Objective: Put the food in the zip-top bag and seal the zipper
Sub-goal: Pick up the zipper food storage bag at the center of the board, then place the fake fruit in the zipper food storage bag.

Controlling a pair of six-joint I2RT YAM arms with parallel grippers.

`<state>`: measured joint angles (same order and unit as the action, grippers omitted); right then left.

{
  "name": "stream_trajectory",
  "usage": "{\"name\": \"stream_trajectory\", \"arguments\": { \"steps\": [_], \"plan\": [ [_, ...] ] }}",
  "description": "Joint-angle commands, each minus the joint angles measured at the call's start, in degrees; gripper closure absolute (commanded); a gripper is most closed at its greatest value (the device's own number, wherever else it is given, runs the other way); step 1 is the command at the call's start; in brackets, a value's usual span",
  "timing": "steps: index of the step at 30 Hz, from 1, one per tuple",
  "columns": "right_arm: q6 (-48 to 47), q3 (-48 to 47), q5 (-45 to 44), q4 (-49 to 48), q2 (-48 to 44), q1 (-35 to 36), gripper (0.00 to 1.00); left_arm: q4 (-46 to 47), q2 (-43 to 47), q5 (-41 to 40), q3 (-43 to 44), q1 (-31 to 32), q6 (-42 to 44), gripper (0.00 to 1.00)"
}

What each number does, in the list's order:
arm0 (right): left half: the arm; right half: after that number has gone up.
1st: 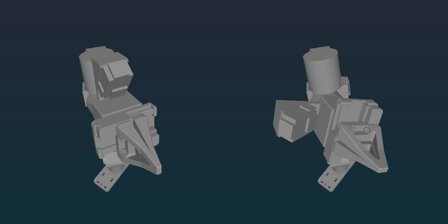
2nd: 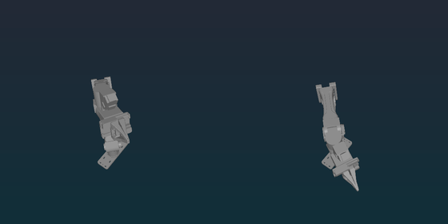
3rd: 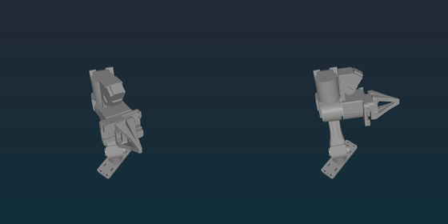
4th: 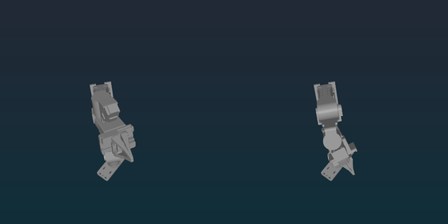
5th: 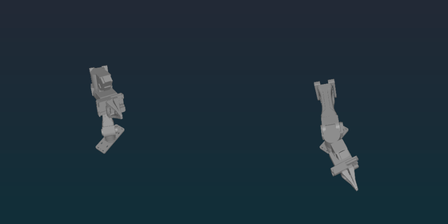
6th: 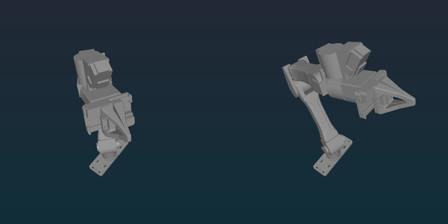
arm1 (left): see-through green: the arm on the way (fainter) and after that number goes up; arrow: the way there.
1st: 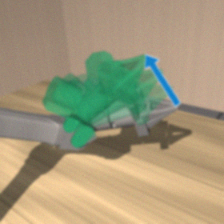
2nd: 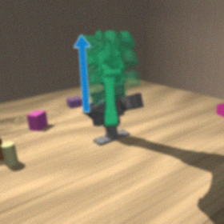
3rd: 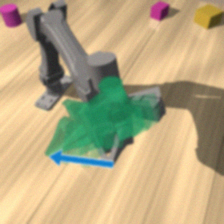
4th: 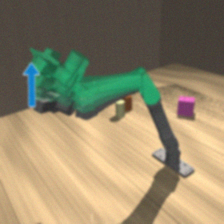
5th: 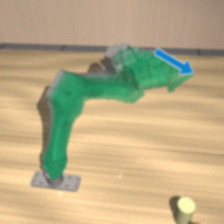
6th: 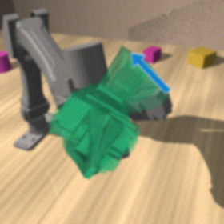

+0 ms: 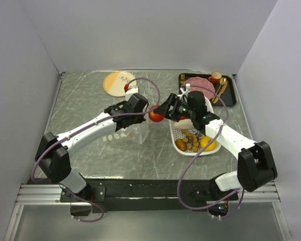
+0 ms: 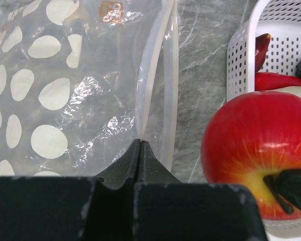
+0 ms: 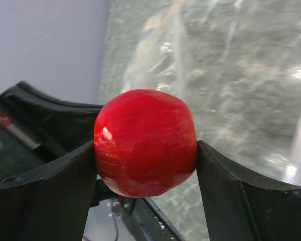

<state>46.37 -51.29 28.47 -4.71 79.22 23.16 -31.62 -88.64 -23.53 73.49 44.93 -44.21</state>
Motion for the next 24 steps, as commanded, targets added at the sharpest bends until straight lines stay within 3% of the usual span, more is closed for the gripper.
{"name": "stream_trajectory", "arguments": {
  "steps": [1, 18, 24],
  "plan": [
    [5.0, 1.2, 4.0, -9.5, 0.4, 0.6, 1.00, 2.5, 2.7, 1.0, 0.2, 0.1, 0.3, 0.99],
    [4.4, -1.8, 5.2, -8.7, 7.7, 5.0, 1.00, 5.3, 5.3, 3.2, -0.7, 0.1, -0.1, 0.99],
    [1.4, -4.6, 2.6, -3.3, 9.2, 5.9, 1.00, 7.1, 8.8, 3.9, -2.7, 0.2, 0.8, 0.99]
  ]
}}
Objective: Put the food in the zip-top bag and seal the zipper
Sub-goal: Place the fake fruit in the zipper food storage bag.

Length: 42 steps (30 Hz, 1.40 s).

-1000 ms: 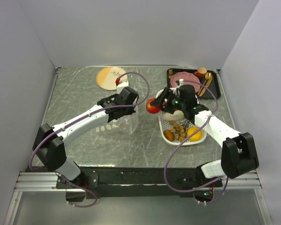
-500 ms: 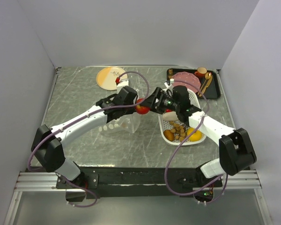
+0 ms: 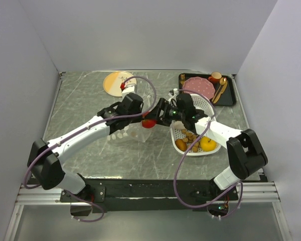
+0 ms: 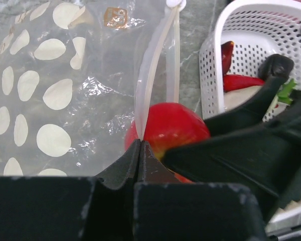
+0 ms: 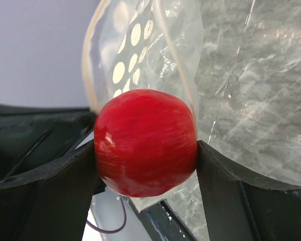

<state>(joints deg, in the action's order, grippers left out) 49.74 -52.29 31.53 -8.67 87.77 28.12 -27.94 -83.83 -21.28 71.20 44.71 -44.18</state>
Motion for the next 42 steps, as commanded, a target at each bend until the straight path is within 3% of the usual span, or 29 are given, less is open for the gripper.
{"name": "stream_trajectory", "arguments": {
  "steps": [1, 10, 15, 31, 34, 38, 42],
  "plan": [
    [-2.1, -4.0, -0.2, 0.8, 1.3, 1.0, 1.00, 2.6, 3.9, 1.8, 0.1, 0.4, 0.9, 0.99],
    [-5.2, -8.6, -3.1, 5.1, 4.1, 3.4, 0.99, 3.3, 4.8, 4.8, -0.5, 0.4, 1.3, 0.99],
    [-2.5, -8.6, -0.4, 1.4, 4.5, 3.4, 0.95, 2.2, 4.1, 4.3, 0.2, 0.4, 1.0, 0.99],
    [8.6, -3.9, 6.1, -13.2, 3.9, 3.3, 0.98, 1.3, 1.8, 3.7, -1.3, 0.4, -0.1, 0.99],
    [7.8, -5.5, 3.6, -9.8, 4.4, 3.4, 1.00, 1.2, 1.5, 4.7, -1.2, 0.4, -0.1, 0.99],
    [-0.8, -7.7, -7.4, 4.6, 2.0, 3.4, 1.00, 0.2, 1.7, 3.1, -1.6, 0.5, -0.6, 0.99],
    [-2.7, -6.1, -12.2, 5.9, -3.6, 3.1, 1.00, -2.7, 0.4, -0.1, -0.5, 0.4, -0.9, 0.99]
  ]
}}
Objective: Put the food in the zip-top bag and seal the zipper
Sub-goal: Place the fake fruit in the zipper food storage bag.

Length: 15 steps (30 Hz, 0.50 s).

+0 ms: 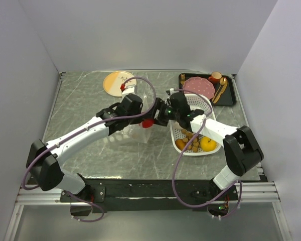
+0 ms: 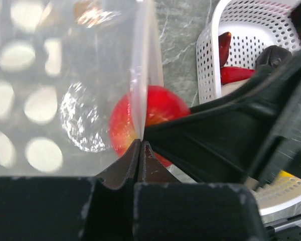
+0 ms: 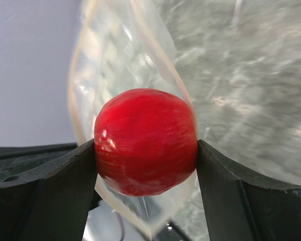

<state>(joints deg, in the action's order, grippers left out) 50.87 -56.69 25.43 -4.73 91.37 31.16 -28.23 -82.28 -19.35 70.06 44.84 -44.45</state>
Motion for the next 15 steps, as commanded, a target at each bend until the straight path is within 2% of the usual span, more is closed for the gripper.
{"name": "stream_trajectory", "arguments": {
  "steps": [1, 10, 13, 15],
  "plan": [
    [-3.6, -1.3, -4.5, 1.6, -7.4, 0.0, 1.00, -2.3, -1.3, -1.6, 0.3, 0.2, -0.7, 0.99],
    [2.6, 1.2, 4.9, -9.1, -4.4, 0.3, 1.00, 2.5, -1.3, 3.0, -0.4, 0.2, -0.9, 0.99],
    [0.4, -0.1, 0.6, -4.5, -4.3, 0.5, 1.00, 2.7, -0.7, 3.5, -0.7, 0.2, -1.0, 0.99],
    [-2.1, -1.8, -6.3, 3.9, -4.4, 0.6, 1.00, 2.3, -0.4, 2.8, -0.7, 0.2, -1.1, 0.99]
  ]
}}
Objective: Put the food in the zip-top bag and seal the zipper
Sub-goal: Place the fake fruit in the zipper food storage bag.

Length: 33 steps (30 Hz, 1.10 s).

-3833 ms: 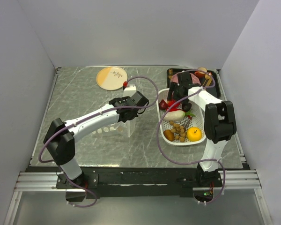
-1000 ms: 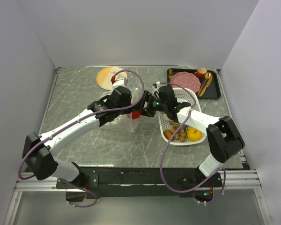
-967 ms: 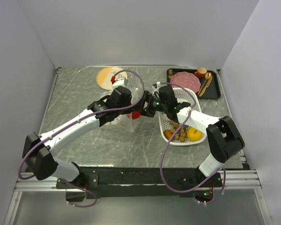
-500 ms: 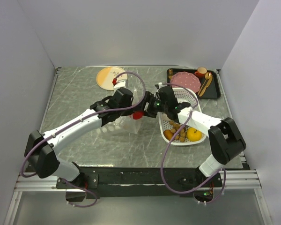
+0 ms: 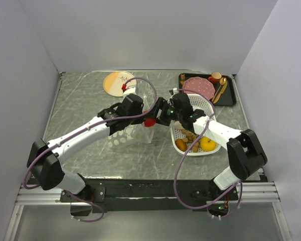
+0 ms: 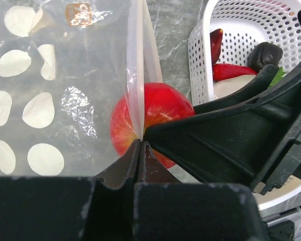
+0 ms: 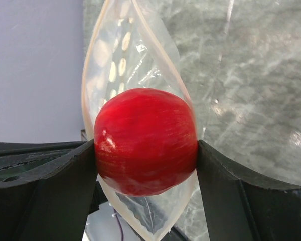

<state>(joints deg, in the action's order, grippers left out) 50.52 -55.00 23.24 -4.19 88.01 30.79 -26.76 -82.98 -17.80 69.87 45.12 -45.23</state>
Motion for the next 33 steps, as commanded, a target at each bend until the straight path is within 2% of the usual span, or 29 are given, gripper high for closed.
{"name": "stream_trajectory", "arguments": {
  "steps": [1, 4, 11, 19, 23, 25, 27, 33],
  "plan": [
    [-3.6, -4.5, -5.9, 5.3, -1.3, 1.1, 1.00, 0.9, 0.8, 1.1, -0.8, 0.0, -0.4, 0.99],
    [-6.7, -5.2, -10.5, 9.3, -1.8, 1.0, 1.00, 0.7, 1.9, 0.5, -0.7, -0.1, -0.4, 0.99],
    [-9.5, -6.0, -12.6, 12.4, -1.1, 1.4, 1.00, -0.2, 2.9, -0.1, 0.5, -0.4, 0.1, 0.99],
    [-6.7, -2.7, -3.5, 1.1, -5.0, 1.5, 1.00, 1.7, 2.6, 2.5, -1.0, -0.6, -0.6, 0.99],
    [-8.2, -5.2, -1.4, 1.4, -2.9, 2.6, 1.00, 2.0, 1.9, 3.3, -0.3, -0.6, -0.1, 0.99],
    [-9.4, -6.5, -3.6, 3.0, -2.0, 3.9, 1.00, 2.1, 1.9, 3.1, 0.3, -0.6, 0.1, 0.99],
    [-8.8, -7.0, -0.7, 3.7, 0.8, 4.0, 1.00, 2.4, 2.2, 3.0, 0.3, -0.6, 0.5, 0.99],
    [-5.9, -4.1, 4.8, -2.8, 4.8, 4.1, 1.00, 3.8, 4.0, 2.9, -0.8, -0.6, 0.6, 0.99]
  ]
}}
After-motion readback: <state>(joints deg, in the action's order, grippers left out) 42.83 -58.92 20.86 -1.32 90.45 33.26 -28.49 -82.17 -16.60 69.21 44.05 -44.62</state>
